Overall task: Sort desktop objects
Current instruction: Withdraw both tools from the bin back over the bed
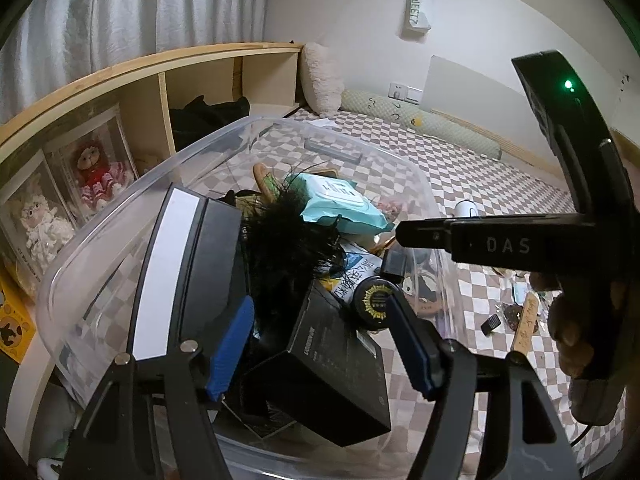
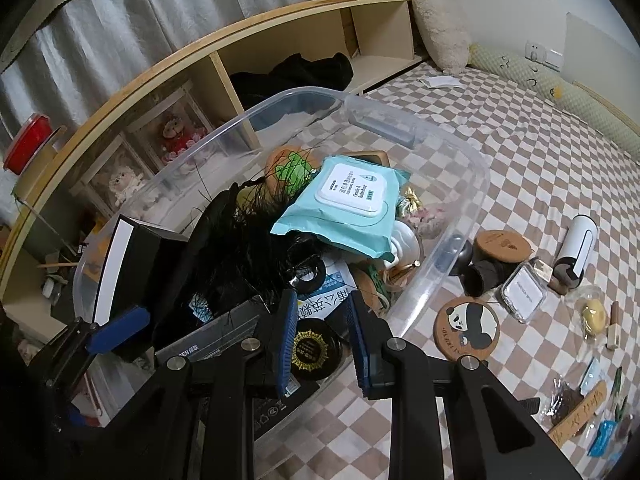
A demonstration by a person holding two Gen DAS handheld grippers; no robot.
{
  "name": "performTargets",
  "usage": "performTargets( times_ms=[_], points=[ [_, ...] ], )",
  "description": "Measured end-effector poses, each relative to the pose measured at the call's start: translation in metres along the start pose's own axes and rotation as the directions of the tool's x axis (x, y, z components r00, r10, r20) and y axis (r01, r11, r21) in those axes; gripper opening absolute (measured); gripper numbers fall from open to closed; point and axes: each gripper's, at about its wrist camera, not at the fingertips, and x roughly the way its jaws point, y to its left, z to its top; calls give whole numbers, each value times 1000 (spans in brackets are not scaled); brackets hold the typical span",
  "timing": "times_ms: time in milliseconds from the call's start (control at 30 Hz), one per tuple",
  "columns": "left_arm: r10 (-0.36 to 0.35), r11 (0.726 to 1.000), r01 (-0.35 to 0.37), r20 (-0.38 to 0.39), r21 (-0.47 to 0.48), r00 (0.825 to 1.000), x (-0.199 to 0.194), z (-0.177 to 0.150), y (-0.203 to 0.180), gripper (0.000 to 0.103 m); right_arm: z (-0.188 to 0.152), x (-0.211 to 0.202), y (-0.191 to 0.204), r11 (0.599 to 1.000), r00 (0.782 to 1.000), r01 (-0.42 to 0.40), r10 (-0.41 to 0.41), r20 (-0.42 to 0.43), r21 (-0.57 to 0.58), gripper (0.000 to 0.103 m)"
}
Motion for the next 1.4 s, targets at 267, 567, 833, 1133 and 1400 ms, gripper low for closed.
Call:
performTargets(
  times_ms=[267, 567, 833, 1133, 1400],
  points=[
    [38, 999, -38, 47, -7, 998, -9, 1, 1, 97, -6, -9, -3, 999, 999, 38, -38, 35, -7, 27],
    [30, 1000, -30, 42, -3, 999, -11, 0, -2, 102, -15, -35, -13, 995, 990, 96, -97, 105, 14, 102],
    [39, 999, -41, 43, 31, 998, -12, -1, -14, 103, -23, -54, -19, 991, 979, 135, -136, 150, 11, 102],
    [20, 999, -22, 34, 45, 999, -11, -2, -26, 103, -37, -71, -35, 988, 974, 149, -152, 166, 29, 102],
    [-3, 996, 1, 22, 88, 1000, -5, -5, -50, 103, -66, -85, -64, 978, 966, 197, -205, 158, 65, 102]
  ],
)
